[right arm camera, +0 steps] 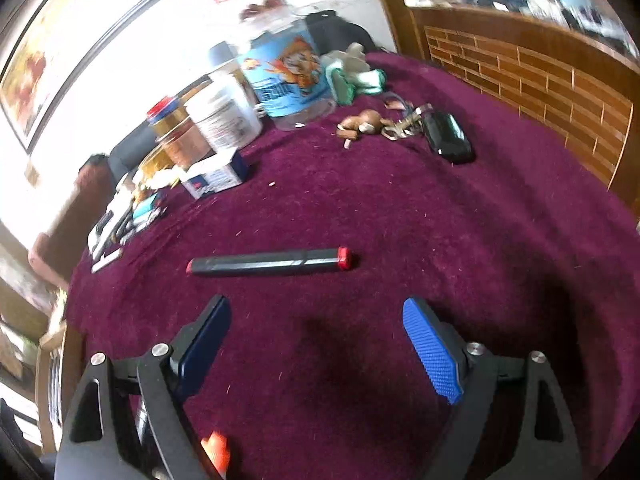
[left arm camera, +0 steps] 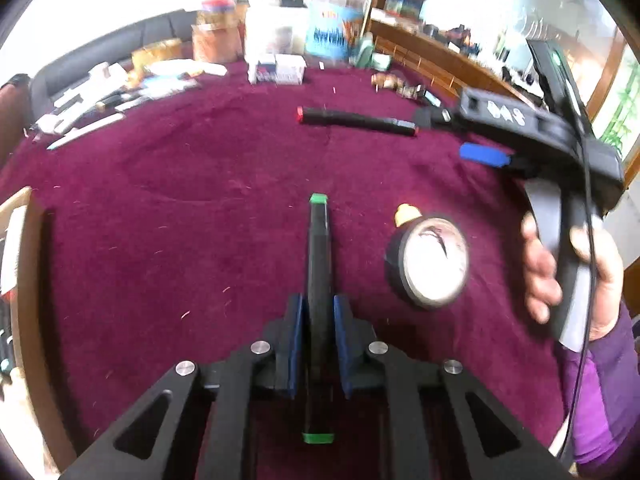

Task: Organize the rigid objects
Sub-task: 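Grasp the green-capped black marker with the left tool while right tool grasps the tape roll, then carry the marker and tape roll with both tools over the cardboard tray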

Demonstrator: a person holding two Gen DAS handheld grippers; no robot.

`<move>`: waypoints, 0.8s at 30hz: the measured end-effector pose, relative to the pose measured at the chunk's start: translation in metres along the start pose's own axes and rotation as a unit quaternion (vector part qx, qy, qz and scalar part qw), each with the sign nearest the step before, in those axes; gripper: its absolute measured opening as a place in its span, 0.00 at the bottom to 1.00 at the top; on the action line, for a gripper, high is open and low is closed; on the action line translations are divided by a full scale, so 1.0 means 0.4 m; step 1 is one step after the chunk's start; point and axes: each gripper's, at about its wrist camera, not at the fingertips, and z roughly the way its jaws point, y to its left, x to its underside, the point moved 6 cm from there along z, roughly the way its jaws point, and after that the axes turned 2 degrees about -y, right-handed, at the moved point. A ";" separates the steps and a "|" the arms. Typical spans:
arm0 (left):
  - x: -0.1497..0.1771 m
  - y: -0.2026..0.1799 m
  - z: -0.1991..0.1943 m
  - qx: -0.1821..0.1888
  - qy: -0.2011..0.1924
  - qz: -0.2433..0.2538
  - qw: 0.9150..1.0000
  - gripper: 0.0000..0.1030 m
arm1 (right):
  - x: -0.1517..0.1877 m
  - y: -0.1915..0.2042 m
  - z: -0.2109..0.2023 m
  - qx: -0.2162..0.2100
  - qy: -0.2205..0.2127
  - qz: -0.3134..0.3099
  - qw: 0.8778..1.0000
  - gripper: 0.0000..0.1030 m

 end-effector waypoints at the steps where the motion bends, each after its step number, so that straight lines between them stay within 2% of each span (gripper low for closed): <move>1: 0.006 0.003 -0.020 -0.002 -0.009 0.001 1.000 0.14 | 0.016 0.021 -0.017 -0.014 0.009 -0.018 1.000 0.84; 5: 0.037 0.017 -0.093 0.008 -0.035 -0.007 0.999 0.14 | 0.107 0.089 -0.065 -0.018 0.054 -0.103 0.993 0.85; 9: 0.065 0.016 -0.120 0.022 -0.045 -0.015 0.999 0.14 | 0.167 0.118 -0.081 -0.014 0.067 -0.141 0.988 0.82; 10: 0.069 0.015 -0.126 0.022 -0.048 -0.016 0.998 0.14 | 0.180 0.121 -0.076 -0.005 0.070 -0.150 0.986 0.78; 13: 0.081 0.019 -0.151 0.029 -0.056 -0.022 0.998 0.14 | 0.195 0.131 -0.083 -0.016 0.070 -0.143 0.987 0.54; 14: 0.084 0.021 -0.150 0.029 -0.055 -0.024 0.998 0.14 | 0.194 0.134 -0.087 -0.020 0.070 -0.139 0.988 0.40; 15: 0.086 0.025 -0.146 0.031 -0.053 -0.026 0.998 0.14 | 0.195 0.137 -0.092 -0.019 0.070 -0.139 0.988 0.37; 18: 0.095 0.035 -0.126 0.046 -0.041 -0.048 0.997 0.14 | 0.202 0.149 -0.097 -0.012 0.069 -0.148 0.987 0.36; 19: 0.097 0.033 -0.122 0.049 -0.040 -0.047 0.997 0.14 | 0.204 0.152 -0.097 -0.017 0.072 -0.145 0.987 0.32; 20: 0.098 0.029 -0.117 0.048 -0.039 -0.043 0.997 0.16 | 0.207 0.156 -0.099 -0.030 0.076 -0.141 0.987 0.18; 22: 0.100 0.023 -0.106 0.036 -0.033 -0.033 0.998 0.33 | 0.212 0.160 -0.102 -0.032 0.081 -0.140 0.986 0.12; 23: 0.101 0.020 -0.102 0.032 -0.033 -0.030 0.998 0.55 | 0.215 0.163 -0.106 -0.034 0.081 -0.141 0.986 0.11; 24: 0.101 0.019 -0.100 0.029 -0.036 -0.029 0.999 0.70 | 0.217 0.165 -0.112 -0.036 0.078 -0.141 0.986 0.11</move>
